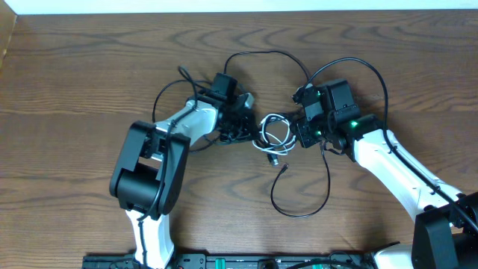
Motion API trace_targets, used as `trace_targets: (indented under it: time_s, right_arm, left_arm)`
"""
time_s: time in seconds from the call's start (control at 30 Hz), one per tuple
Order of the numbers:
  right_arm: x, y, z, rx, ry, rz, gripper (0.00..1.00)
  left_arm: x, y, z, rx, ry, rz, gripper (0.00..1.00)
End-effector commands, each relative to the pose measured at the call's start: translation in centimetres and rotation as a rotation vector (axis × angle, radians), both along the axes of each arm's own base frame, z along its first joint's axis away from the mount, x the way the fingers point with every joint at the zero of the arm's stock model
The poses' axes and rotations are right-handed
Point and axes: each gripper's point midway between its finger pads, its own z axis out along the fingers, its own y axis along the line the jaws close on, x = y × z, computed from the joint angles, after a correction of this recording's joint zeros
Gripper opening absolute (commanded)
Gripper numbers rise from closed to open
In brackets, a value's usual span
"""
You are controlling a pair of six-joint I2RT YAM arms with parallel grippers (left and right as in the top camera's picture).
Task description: Untangle cables
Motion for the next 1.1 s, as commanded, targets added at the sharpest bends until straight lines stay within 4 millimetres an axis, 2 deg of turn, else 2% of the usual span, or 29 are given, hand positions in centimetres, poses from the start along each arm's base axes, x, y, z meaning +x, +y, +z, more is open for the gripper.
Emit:
trace_targets:
  time_s: [0.0, 0.17, 0.3, 0.37, 0.47, 0.6, 0.73, 0.9, 1.07]
  right_arm:
    - [0.0, 0.3, 1.0, 0.003, -0.018, 0.014, 0.34]
    - [-0.1, 0.3, 1.0, 0.003, -0.013, 0.015, 0.36]
    - [0.5, 0.9, 1.6, 0.034, -0.046, 0.026, 0.45]
    - [0.9, 1.5, 2.2, 0.065, -0.071, 0.038, 0.46]
    - [1.9, 2.2, 3.2, 0.128, -0.097, -0.001, 0.46]
    - [2.8, 3.6, 4.9, 0.239, -0.123, -0.018, 0.46]
    - [3.6, 4.0, 6.0, 0.318, -0.115, -0.091, 0.45]
    - [3.0, 5.1, 6.6, 0.423, -0.034, -0.119, 0.44]
    - [2.0, 5.4, 6.2, 0.482, 0.09, -0.191, 0.41]
  left_arm:
    - [1.5, 0.5, 3.4, -0.04, -0.072, 0.027, 0.07]
    - [1.5, -0.9, 9.8, -0.165, -0.179, -0.011, 0.07]
    - [0.1, -2.3, 14.5, -0.28, -0.265, -0.095, 0.08]
    - [-0.2, -2.5, 15.8, -0.314, -0.284, -0.112, 0.07]
    - [-0.4, -2.5, 16.4, -0.319, -0.295, -0.113, 0.07]
    - [-0.7, -2.4, 16.1, -0.313, -0.277, -0.111, 0.07]
    - [-0.8, -2.3, 16.0, -0.31, -0.271, -0.111, 0.08]
    - [-0.8, -2.3, 15.9, -0.308, -0.272, -0.109, 0.08]
    - [-0.7, -2.3, 16.0, -0.309, -0.273, -0.109, 0.07]
